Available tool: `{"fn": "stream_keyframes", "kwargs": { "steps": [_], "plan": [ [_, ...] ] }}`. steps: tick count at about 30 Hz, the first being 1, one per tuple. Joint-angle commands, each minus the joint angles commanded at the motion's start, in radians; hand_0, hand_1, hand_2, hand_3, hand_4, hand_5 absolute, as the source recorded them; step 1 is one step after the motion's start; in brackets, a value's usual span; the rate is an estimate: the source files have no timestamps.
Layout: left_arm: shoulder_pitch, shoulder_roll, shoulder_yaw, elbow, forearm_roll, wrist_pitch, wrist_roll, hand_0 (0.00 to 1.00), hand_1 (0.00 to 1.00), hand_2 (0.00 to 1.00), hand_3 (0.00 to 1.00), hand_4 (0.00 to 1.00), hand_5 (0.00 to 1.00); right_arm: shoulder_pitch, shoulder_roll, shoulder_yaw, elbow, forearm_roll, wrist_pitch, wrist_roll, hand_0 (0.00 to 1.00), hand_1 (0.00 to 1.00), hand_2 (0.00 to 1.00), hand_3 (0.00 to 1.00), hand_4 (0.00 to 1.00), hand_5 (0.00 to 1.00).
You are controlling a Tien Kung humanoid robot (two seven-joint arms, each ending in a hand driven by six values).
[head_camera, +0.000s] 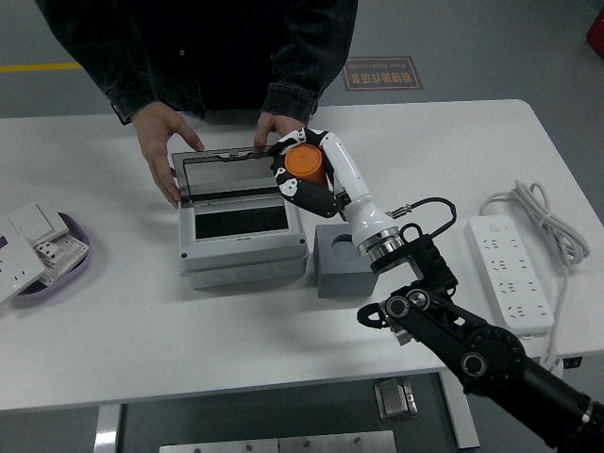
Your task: Pick up the cylinder from the cube,place it in the box,flap close box
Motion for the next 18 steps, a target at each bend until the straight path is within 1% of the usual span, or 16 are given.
{"fn": "stream_keyframes", "kwargs": {
  "steps": [2, 3, 7, 11, 14, 15, 16, 18],
  "plan": [
    [0.0, 0.001, -0.002, 0.0, 0.003, 0.0, 0.001, 0.598, 0.58, 0.556, 0.601, 0.663, 0.256, 0.032, 0.004, -0.03, -0.018, -0.048, 0.021, -0.056, 0.063, 0.216, 0.306, 0.197, 0.002, 0.002],
    [0.0, 0.001, -0.003, 0.0, 0.004, -0.001, 0.001, 0.598, 0.58, 0.556, 0.602, 0.664, 0.255, 0.051, 0.007, -0.048, -0.031, -0.073, 0.039, -0.089, 0.002, 0.167, 0.305, 0.194, 0.002, 0.002],
    [0.0, 0.003, -0.006, 0.0, 0.009, -0.002, 0.003, 0.598, 0.58, 0.556, 0.602, 0.664, 0.255, 0.11, 0.023, -0.107, -0.073, -0.17, 0.097, -0.211, 0.002, 0.167, 0.305, 0.194, 0.002, 0.002],
    [0.002, 0.004, -0.005, 0.0, 0.007, -0.001, 0.005, 0.598, 0.58, 0.556, 0.602, 0.665, 0.257, 0.151, 0.039, -0.134, -0.09, -0.28, 0.157, -0.331, 0.002, 0.175, 0.318, 0.198, 0.002, 0.002],
    [0.002, 0.004, -0.005, 0.0, 0.008, -0.001, 0.006, 0.598, 0.58, 0.556, 0.602, 0.665, 0.257, 0.171, 0.049, -0.15, -0.097, -0.346, 0.193, -0.405, 0.002, 0.175, 0.318, 0.198, 0.002, 0.002],
    [0.002, 0.004, -0.005, 0.0, 0.007, -0.001, 0.006, 0.598, 0.58, 0.556, 0.602, 0.666, 0.259, 0.177, 0.052, -0.155, -0.1, -0.359, 0.202, -0.424, 0.002, 0.192, 0.347, 0.208, 0.002, 0.002],
    [0.002, 0.004, -0.005, 0.0, 0.007, -0.002, 0.006, 0.598, 0.58, 0.556, 0.602, 0.666, 0.259, 0.182, 0.055, -0.16, -0.103, -0.367, 0.21, -0.445, 0.002, 0.192, 0.347, 0.208, 0.002, 0.002],
    [0.001, 0.005, -0.006, 0.0, 0.009, -0.002, 0.006, 0.598, 0.58, 0.556, 0.602, 0.666, 0.259, 0.193, 0.059, -0.169, -0.11, -0.372, 0.228, -0.468, 0.002, 0.192, 0.347, 0.208, 0.002, 0.002]
  ]
}}
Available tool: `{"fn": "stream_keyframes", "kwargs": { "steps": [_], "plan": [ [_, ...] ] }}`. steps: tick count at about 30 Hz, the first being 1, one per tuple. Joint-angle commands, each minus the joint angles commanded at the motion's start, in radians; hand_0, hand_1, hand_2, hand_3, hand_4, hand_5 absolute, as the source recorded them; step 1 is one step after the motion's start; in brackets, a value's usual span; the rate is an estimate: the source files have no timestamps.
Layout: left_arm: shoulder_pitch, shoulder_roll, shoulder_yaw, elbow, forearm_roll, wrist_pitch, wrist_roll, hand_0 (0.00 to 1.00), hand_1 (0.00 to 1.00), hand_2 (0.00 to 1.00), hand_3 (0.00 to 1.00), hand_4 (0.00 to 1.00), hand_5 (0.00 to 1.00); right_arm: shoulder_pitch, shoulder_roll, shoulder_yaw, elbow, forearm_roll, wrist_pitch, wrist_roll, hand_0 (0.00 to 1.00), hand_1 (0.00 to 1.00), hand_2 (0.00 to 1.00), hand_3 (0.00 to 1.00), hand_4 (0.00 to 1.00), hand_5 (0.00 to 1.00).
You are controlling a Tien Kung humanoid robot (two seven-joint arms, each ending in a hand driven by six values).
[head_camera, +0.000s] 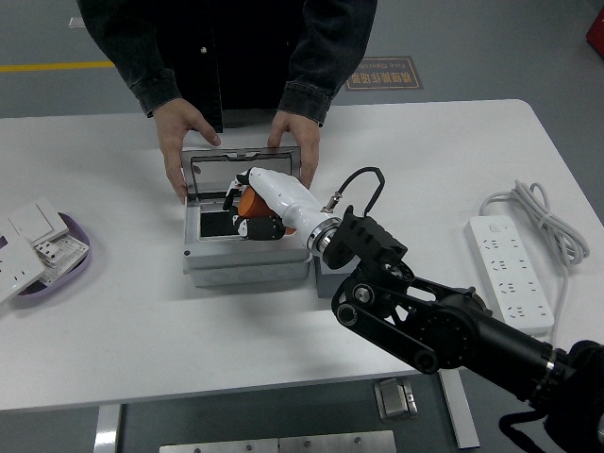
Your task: Pick up the cylinder from the cube,place it in the box,flap close box
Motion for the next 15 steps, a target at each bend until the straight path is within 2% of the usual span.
{"fn": "stream_keyframes", "kwargs": {
  "steps": [2, 3, 8, 9, 14, 15],
  "plan": [
    [-0.001, 0.001, -0.001, 0.0, 0.002, 0.0, 0.0, 0.598, 0.58, 0.556, 0.602, 0.666, 0.259, 0.008, 0.0, -0.006, -0.009, 0.004, 0.017, -0.006, 0.002, 0.192, 0.347, 0.208, 0.002, 0.002],
    [-0.001, 0.001, -0.001, 0.0, 0.001, -0.001, -0.001, 0.598, 0.58, 0.556, 0.602, 0.666, 0.26, 0.011, 0.0, -0.009, -0.014, 0.006, 0.027, -0.005, 0.047, 0.236, 0.348, 0.222, 0.002, 0.002],
    [-0.001, 0.001, -0.003, 0.0, 0.005, -0.001, 0.001, 0.598, 0.58, 0.556, 0.602, 0.666, 0.26, 0.028, 0.0, -0.025, -0.035, 0.01, 0.048, 0.013, 0.047, 0.236, 0.348, 0.222, 0.002, 0.002],
    [0.0, 0.001, -0.004, 0.0, 0.006, -0.001, 0.001, 0.598, 0.582, 0.556, 0.603, 0.667, 0.26, 0.03, 0.0, -0.027, -0.038, 0.008, 0.047, 0.016, 0.456, 0.511, 0.53, 0.475, 0.337, 0.002],
    [-0.003, 0.002, -0.005, 0.0, 0.009, -0.002, 0.0, 0.598, 0.582, 0.556, 0.603, 0.667, 0.26, 0.041, 0.0, -0.033, -0.054, -0.028, 0.041, 0.025, 0.456, 0.511, 0.53, 0.475, 0.337, 0.002],
    [-0.003, 0.002, -0.005, 0.0, 0.009, -0.002, 0.0, 0.598, 0.58, 0.556, 0.603, 0.666, 0.26, 0.042, 0.0, -0.032, -0.055, -0.038, 0.042, 0.024, 0.786, 0.701, 0.683, 0.708, 0.387, 0.163]
  ]
}}
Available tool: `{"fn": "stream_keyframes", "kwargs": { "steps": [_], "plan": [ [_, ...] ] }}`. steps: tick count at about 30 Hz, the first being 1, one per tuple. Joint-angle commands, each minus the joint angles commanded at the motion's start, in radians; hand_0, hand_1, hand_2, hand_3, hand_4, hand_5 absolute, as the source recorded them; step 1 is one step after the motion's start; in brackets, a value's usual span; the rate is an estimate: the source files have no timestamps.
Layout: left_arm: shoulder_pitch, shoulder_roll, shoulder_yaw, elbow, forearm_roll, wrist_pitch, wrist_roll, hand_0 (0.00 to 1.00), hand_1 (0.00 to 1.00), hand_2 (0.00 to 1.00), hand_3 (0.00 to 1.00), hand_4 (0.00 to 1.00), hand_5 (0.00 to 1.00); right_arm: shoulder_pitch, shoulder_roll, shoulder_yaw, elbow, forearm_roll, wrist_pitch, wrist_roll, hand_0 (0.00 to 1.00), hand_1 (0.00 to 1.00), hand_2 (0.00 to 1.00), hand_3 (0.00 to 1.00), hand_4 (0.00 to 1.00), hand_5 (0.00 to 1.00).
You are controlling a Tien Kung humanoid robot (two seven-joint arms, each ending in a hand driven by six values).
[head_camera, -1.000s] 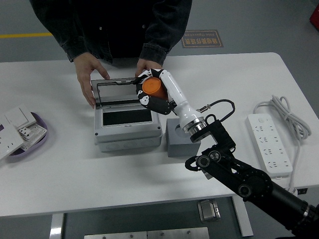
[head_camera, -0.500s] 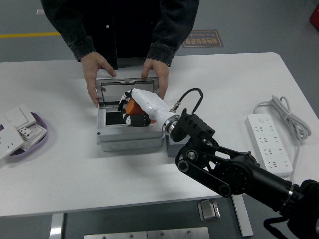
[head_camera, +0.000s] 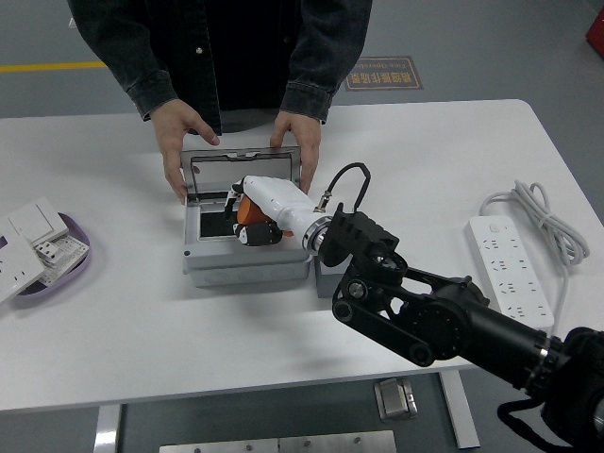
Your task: Pick up the cylinder from the cube,place it in the box,flap close box
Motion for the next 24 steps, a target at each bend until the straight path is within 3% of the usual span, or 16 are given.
{"fn": "stream_keyframes", "kwargs": {
  "steps": [5, 6, 11, 12, 24],
  "plan": [
    [0.0, 0.001, 0.002, 0.0, -0.002, 0.001, 0.0, 0.598, 0.58, 0.556, 0.603, 0.666, 0.26, -0.001, 0.0, 0.011, -0.004, -0.051, 0.001, -0.004, 0.786, 0.701, 0.683, 0.708, 0.387, 0.163],
    [0.0, 0.001, 0.002, 0.0, -0.001, 0.001, 0.0, 0.598, 0.58, 0.556, 0.603, 0.666, 0.26, -0.002, 0.0, 0.013, -0.005, -0.059, -0.002, -0.003, 0.877, 0.764, 0.758, 0.799, 0.505, 0.125],
    [0.0, 0.003, 0.002, 0.0, 0.001, 0.001, 0.0, 0.598, 0.58, 0.556, 0.603, 0.666, 0.26, -0.006, 0.0, 0.014, -0.009, -0.075, -0.029, 0.011, 0.877, 0.764, 0.758, 0.799, 0.505, 0.125],
    [0.0, 0.004, 0.002, 0.0, 0.0, 0.001, 0.0, 0.598, 0.582, 0.556, 0.603, 0.666, 0.26, -0.008, 0.0, 0.013, -0.009, -0.074, -0.035, 0.015, 0.892, 0.772, 0.766, 0.84, 0.652, 0.131],
    [-0.004, 0.005, 0.0, 0.0, 0.005, -0.001, -0.001, 0.598, 0.58, 0.556, 0.603, 0.666, 0.261, -0.014, 0.0, -0.004, -0.02, -0.043, -0.072, 0.051, 0.871, 0.751, 0.746, 0.829, 0.644, 0.103]
  ]
}}
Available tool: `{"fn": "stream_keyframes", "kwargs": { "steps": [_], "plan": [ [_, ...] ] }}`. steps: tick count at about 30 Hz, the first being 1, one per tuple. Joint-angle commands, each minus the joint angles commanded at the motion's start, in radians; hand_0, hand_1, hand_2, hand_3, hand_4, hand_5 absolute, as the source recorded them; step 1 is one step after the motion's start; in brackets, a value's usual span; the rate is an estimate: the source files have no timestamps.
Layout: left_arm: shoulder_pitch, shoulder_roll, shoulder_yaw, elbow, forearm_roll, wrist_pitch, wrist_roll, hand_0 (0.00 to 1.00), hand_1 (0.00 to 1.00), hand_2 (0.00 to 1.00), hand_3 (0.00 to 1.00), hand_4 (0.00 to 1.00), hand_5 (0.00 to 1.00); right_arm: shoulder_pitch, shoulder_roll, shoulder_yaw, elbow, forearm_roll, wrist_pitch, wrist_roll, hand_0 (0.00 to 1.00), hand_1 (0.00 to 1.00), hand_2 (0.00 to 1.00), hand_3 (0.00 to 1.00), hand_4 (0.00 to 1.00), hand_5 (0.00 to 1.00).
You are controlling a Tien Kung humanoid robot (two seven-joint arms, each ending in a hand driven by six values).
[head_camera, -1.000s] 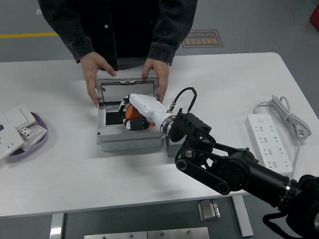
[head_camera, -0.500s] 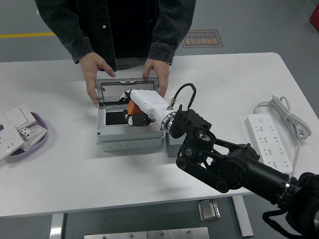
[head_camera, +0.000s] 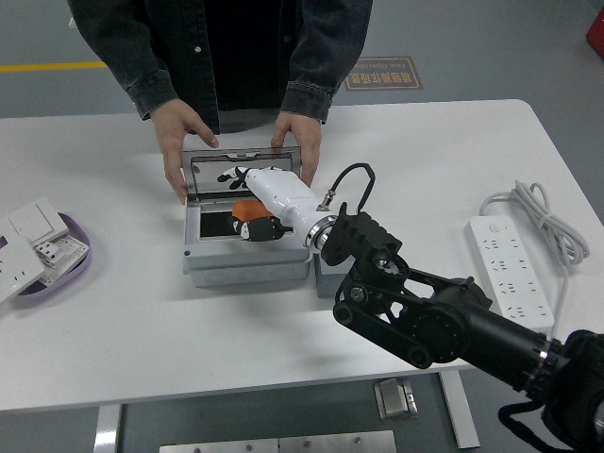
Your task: Pick up the cylinder from the cube,place it in the box,flap close box
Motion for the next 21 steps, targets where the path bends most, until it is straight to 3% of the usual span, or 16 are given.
{"fn": "stream_keyframes", "kwargs": {
  "steps": [6, 10, 16, 21],
  "plan": [
    [-0.001, 0.0, -0.001, 0.0, 0.0, 0.0, 0.0, 0.598, 0.581, 0.556, 0.603, 0.665, 0.261, -0.013, 0.0, 0.009, 0.01, 0.038, -0.011, 0.019, 0.868, 0.748, 0.742, 0.829, 0.666, 0.108],
    [0.0, -0.004, 0.004, 0.0, -0.007, 0.001, -0.001, 0.598, 0.581, 0.556, 0.603, 0.665, 0.261, -0.037, -0.008, 0.032, 0.063, 0.141, -0.044, 0.087, 0.868, 0.748, 0.742, 0.829, 0.666, 0.108],
    [0.002, -0.006, 0.005, 0.0, -0.008, 0.002, 0.001, 0.597, 0.58, 0.556, 0.602, 0.664, 0.261, -0.005, -0.075, 0.085, 0.161, 0.299, -0.08, 0.153, 0.868, 0.746, 0.741, 0.828, 0.694, 0.106],
    [-0.002, -0.004, -0.001, 0.0, 0.001, 0.0, 0.0, 0.598, 0.58, 0.556, 0.603, 0.663, 0.261, 0.059, -0.116, 0.095, 0.124, 0.373, -0.077, 0.155, 0.834, 0.72, 0.717, 0.8, 0.692, 0.138]
  ]
}}
